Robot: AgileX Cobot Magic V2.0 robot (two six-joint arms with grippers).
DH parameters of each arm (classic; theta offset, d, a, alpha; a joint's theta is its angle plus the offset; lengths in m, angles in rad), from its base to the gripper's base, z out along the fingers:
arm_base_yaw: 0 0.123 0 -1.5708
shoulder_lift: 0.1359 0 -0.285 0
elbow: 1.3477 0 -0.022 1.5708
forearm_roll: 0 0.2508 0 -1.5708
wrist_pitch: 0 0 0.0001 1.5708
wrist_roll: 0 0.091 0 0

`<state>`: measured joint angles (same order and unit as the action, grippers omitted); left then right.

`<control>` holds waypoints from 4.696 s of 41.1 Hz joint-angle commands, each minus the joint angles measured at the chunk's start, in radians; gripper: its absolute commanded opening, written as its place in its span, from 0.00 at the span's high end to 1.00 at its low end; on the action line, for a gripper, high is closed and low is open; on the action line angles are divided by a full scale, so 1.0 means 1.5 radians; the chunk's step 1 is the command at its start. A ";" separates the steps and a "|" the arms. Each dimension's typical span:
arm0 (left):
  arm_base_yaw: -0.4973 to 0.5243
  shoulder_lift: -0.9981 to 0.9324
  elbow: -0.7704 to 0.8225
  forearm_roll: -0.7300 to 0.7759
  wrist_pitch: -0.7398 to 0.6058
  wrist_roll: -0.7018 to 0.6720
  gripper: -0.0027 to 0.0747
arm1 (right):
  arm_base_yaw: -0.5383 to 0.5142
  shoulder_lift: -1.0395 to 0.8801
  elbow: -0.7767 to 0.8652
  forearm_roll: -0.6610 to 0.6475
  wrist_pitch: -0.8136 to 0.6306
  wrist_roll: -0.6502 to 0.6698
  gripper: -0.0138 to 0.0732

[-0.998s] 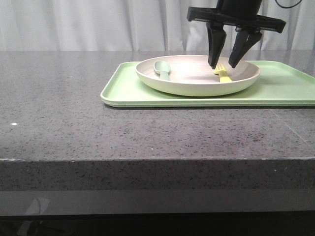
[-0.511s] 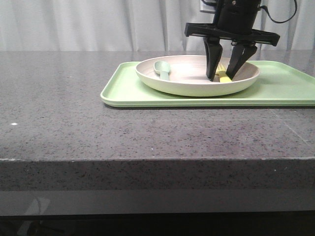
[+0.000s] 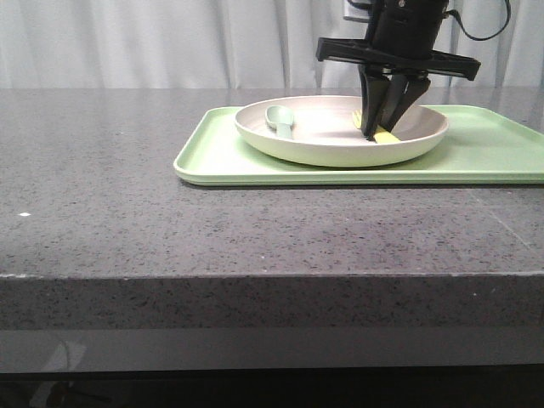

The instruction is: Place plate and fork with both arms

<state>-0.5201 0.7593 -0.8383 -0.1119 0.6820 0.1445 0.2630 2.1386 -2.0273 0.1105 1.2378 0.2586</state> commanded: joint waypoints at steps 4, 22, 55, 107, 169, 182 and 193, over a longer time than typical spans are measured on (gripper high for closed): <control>0.002 -0.003 -0.018 -0.010 -0.047 0.002 0.65 | -0.006 -0.038 -0.021 -0.011 0.047 -0.002 0.74; 0.002 -0.003 -0.018 -0.010 -0.048 0.002 0.65 | -0.029 -0.116 -0.063 -0.012 0.070 -0.036 0.74; 0.002 -0.003 -0.018 -0.010 -0.048 0.002 0.65 | -0.158 -0.085 0.100 -0.010 0.034 -0.119 0.70; 0.002 -0.003 -0.018 -0.010 -0.050 0.002 0.65 | 0.004 -0.664 0.459 -0.027 -0.120 -0.177 0.46; 0.002 -0.003 -0.018 -0.010 -0.045 0.002 0.99 | 0.004 -1.178 0.843 -0.051 -0.225 -0.172 0.92; -0.002 -0.020 -0.005 -0.012 -0.056 0.002 0.99 | 0.004 -1.178 0.843 -0.051 -0.225 -0.172 0.92; 0.131 -0.182 0.180 0.060 -0.279 0.004 0.99 | 0.003 -1.178 0.843 -0.051 -0.225 -0.172 0.92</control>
<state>-0.3839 0.5538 -0.6300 -0.0394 0.4760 0.1480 0.2684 0.3610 -0.7397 0.0361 0.9749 0.0058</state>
